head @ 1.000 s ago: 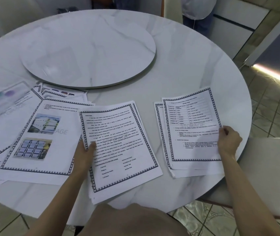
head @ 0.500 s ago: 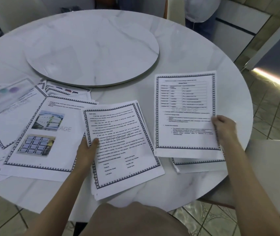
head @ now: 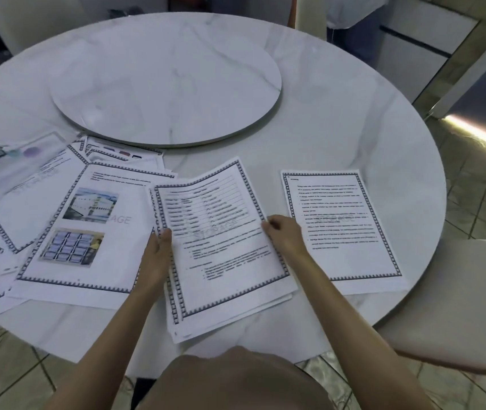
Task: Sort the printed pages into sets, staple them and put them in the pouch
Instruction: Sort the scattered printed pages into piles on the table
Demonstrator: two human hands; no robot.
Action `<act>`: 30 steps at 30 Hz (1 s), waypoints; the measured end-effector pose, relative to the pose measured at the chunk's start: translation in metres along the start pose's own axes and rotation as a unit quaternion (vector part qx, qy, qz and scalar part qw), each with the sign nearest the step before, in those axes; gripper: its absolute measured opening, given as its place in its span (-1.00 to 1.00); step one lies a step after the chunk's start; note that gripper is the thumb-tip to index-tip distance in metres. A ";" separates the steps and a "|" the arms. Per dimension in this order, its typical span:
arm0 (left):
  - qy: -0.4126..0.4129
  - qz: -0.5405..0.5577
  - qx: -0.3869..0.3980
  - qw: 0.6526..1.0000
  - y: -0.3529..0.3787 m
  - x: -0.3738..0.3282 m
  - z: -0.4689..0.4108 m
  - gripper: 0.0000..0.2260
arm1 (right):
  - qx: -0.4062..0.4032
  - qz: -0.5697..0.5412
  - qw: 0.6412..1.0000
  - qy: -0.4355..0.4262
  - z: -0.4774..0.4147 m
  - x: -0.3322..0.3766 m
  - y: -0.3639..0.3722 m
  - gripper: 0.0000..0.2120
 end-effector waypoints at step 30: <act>0.025 -0.020 -0.030 0.999 0.000 -0.006 0.005 -0.62 | -0.216 0.138 0.960 0.111 0.010 -0.092 -0.189 -0.72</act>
Point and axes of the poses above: each hand's wrist, its own z-axis away from the middle knuckle, its own y-axis out of the palm, x = y × z, the point moved 8 cm from there along -z, towards the middle knuckle, and after that the axes turned 1 degree about x, right-handed, at the moved point
